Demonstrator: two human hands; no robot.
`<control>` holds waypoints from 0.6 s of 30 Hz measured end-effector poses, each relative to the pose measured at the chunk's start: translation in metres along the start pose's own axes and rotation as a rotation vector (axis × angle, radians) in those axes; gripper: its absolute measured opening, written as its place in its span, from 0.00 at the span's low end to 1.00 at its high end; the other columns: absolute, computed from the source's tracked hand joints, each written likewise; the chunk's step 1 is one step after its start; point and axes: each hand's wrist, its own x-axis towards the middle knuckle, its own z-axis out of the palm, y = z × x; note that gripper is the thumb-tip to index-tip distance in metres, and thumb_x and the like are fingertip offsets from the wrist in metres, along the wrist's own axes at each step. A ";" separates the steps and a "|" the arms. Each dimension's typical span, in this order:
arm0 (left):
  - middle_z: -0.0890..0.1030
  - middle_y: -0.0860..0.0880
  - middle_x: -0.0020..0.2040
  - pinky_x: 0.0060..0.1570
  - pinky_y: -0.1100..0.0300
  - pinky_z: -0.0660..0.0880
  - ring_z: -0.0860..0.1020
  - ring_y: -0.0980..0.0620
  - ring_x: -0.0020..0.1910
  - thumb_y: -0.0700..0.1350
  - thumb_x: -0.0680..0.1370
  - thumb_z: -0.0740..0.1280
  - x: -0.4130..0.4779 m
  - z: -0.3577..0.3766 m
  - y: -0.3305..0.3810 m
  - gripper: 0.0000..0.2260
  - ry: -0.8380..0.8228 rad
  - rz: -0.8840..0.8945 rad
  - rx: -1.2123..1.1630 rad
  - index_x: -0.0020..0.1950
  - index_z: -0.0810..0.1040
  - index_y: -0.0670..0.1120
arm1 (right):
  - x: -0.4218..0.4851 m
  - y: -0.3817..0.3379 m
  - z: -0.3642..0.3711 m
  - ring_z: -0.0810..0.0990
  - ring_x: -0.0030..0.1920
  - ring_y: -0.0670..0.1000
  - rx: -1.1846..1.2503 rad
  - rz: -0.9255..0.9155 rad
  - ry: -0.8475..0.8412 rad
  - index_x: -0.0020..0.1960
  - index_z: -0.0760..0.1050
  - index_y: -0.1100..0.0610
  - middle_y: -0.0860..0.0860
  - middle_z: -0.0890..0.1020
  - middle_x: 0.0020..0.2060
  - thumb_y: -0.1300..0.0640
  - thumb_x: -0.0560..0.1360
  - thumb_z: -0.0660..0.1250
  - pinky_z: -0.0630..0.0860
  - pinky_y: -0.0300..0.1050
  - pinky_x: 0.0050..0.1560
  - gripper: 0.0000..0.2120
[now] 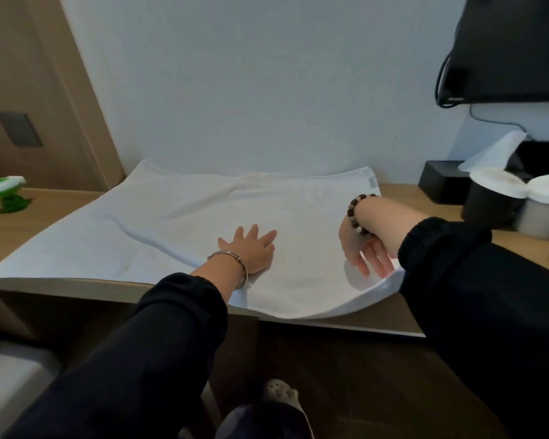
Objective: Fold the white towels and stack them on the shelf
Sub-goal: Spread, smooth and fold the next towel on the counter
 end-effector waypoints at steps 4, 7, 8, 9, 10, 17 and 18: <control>0.45 0.53 0.79 0.69 0.33 0.47 0.44 0.44 0.77 0.53 0.82 0.43 0.001 0.009 0.001 0.22 0.049 0.002 -0.006 0.76 0.45 0.62 | 0.014 -0.026 0.035 0.78 0.52 0.56 -0.196 -0.101 0.053 0.60 0.73 0.59 0.59 0.76 0.57 0.55 0.80 0.54 0.73 0.47 0.50 0.14; 0.47 0.53 0.78 0.69 0.33 0.48 0.46 0.46 0.77 0.53 0.82 0.44 0.002 0.014 -0.002 0.22 0.105 0.011 -0.034 0.77 0.48 0.60 | 0.013 -0.025 0.079 0.50 0.76 0.60 -0.026 -0.025 0.061 0.78 0.46 0.49 0.53 0.49 0.77 0.40 0.80 0.46 0.55 0.67 0.68 0.29; 0.48 0.53 0.78 0.69 0.33 0.48 0.46 0.46 0.77 0.53 0.82 0.44 0.003 0.016 -0.003 0.22 0.116 0.019 -0.043 0.77 0.49 0.59 | 0.013 -0.020 0.092 0.44 0.77 0.57 0.048 0.020 0.068 0.78 0.42 0.47 0.51 0.43 0.78 0.37 0.79 0.42 0.48 0.70 0.69 0.30; 0.49 0.53 0.78 0.69 0.34 0.48 0.47 0.46 0.77 0.53 0.81 0.44 0.004 0.017 -0.003 0.22 0.125 0.024 -0.054 0.77 0.50 0.58 | 0.011 -0.013 0.100 0.41 0.77 0.55 0.108 0.044 0.090 0.78 0.40 0.46 0.49 0.41 0.77 0.36 0.79 0.40 0.45 0.71 0.70 0.30; 0.52 0.53 0.78 0.68 0.34 0.49 0.49 0.46 0.76 0.53 0.81 0.45 0.004 0.018 -0.003 0.22 0.137 0.025 -0.062 0.76 0.53 0.57 | 0.010 -0.005 0.106 0.40 0.77 0.54 0.143 0.060 0.125 0.78 0.41 0.45 0.48 0.40 0.77 0.36 0.78 0.39 0.43 0.71 0.70 0.30; 0.72 0.50 0.46 0.55 0.45 0.70 0.73 0.45 0.52 0.45 0.79 0.53 -0.010 0.012 0.002 0.07 0.329 0.147 -0.147 0.43 0.68 0.47 | 0.000 0.010 0.108 0.39 0.77 0.54 0.154 0.198 0.148 0.78 0.39 0.46 0.50 0.39 0.77 0.41 0.80 0.40 0.42 0.67 0.72 0.28; 0.75 0.50 0.45 0.51 0.47 0.73 0.74 0.45 0.49 0.44 0.78 0.54 -0.013 0.010 0.000 0.08 0.321 0.188 -0.159 0.42 0.70 0.46 | 0.001 0.006 0.104 0.40 0.77 0.55 0.153 0.231 0.123 0.78 0.39 0.47 0.51 0.39 0.77 0.42 0.80 0.41 0.43 0.67 0.72 0.28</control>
